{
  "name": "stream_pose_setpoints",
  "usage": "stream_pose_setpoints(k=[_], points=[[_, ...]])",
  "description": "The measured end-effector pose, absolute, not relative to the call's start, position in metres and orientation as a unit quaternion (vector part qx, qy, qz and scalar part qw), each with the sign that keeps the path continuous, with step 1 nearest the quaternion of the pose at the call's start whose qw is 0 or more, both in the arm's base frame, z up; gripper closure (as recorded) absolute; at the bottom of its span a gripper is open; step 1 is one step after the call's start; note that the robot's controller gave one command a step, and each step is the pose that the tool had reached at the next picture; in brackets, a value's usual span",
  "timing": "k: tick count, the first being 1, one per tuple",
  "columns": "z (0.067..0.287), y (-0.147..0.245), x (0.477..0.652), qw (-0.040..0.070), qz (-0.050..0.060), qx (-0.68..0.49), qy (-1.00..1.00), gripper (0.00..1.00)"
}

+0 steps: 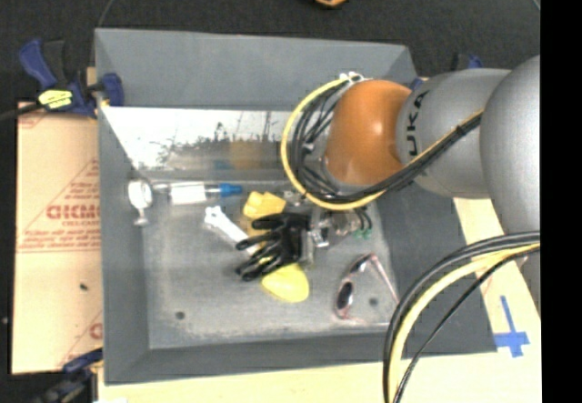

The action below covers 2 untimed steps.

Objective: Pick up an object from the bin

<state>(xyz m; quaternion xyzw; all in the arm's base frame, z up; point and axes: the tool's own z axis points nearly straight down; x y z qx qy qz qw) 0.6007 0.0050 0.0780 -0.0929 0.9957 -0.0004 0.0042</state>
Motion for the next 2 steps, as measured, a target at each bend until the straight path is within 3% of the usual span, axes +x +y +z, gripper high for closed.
stream_pose_setpoints(k=[1,2], points=[[0.078,0.005,0.601,0.004,0.0,-0.093,0.996,0.0],[0.073,0.039,0.626,0.008,-0.002,-0.365,0.931,1.0]])
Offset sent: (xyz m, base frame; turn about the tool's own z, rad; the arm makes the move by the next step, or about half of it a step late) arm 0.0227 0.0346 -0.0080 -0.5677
